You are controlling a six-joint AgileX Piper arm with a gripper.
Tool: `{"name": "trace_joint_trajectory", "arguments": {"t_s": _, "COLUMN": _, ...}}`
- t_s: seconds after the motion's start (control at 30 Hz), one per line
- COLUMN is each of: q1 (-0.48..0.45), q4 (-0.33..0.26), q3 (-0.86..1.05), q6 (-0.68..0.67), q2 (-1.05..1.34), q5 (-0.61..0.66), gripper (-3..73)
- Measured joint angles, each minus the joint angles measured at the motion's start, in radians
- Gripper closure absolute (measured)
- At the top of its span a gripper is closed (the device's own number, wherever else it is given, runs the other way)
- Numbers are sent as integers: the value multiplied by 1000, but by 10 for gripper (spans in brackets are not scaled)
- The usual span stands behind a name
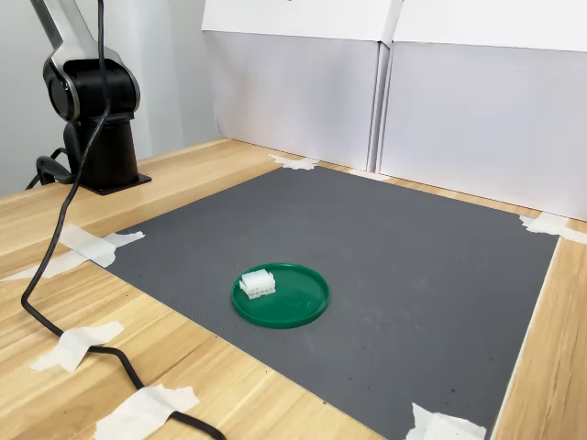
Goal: Grasp a white terminal and put it on the green lid.
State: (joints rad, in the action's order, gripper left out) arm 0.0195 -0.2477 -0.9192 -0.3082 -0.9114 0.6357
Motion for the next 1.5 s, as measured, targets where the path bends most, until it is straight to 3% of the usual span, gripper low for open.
{"name": "trace_joint_trajectory", "arguments": {"t_s": 0.17, "q1": 3, "q4": 88, "q3": 123, "q6": 148, "q2": 129, "q5": -67, "gripper": 711}}
{"name": "trace_joint_trajectory", "arguments": {"t_s": 0.27, "q1": 3, "q4": 134, "q3": 223, "q6": 164, "q2": 253, "q5": -85, "gripper": 711}}
{"name": "trace_joint_trajectory", "arguments": {"t_s": 0.43, "q1": 3, "q4": 163, "q3": 380, "q6": 165, "q2": 512, "q5": -85, "gripper": 711}}
{"name": "trace_joint_trajectory", "arguments": {"t_s": 0.63, "q1": 3, "q4": 171, "q3": 565, "q6": 164, "q2": 763, "q5": -128, "gripper": 711}}
{"name": "trace_joint_trajectory", "arguments": {"t_s": 0.83, "q1": 3, "q4": 192, "q3": 693, "q6": 161, "q2": 852, "q5": -190, "gripper": 711}}
{"name": "trace_joint_trajectory", "arguments": {"t_s": 1.5, "q1": 3, "q4": 199, "q3": 745, "q6": 160, "q2": 862, "q5": -199, "gripper": 711}}
